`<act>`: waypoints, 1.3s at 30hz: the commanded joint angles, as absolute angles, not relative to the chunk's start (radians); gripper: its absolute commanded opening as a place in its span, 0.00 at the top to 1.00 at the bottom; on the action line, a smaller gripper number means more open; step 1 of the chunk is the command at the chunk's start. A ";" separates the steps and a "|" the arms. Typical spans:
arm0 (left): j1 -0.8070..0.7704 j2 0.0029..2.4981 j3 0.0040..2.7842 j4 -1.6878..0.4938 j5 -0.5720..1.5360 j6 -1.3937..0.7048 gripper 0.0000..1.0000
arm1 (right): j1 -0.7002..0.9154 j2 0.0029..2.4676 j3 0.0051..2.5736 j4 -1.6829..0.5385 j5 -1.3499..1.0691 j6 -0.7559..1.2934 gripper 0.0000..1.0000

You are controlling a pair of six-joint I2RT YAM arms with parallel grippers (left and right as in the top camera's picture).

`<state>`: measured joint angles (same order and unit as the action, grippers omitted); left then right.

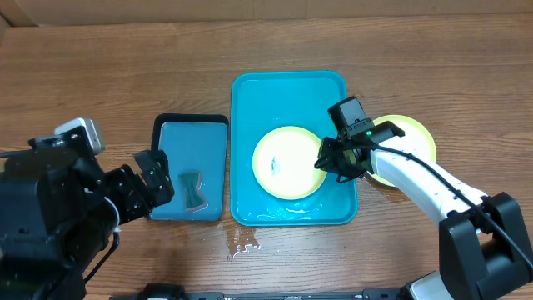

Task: Clean dirty plates on tray and stack at the side
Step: 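Grasp the scrub sponge from the sink tray with the left gripper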

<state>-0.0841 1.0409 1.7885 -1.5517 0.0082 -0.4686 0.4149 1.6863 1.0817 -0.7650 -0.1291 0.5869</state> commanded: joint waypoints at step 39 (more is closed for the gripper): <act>-0.078 1.829 1.188 -1.150 -0.005 -0.493 0.95 | 0.405 1.489 1.190 -0.921 0.007 0.432 0.66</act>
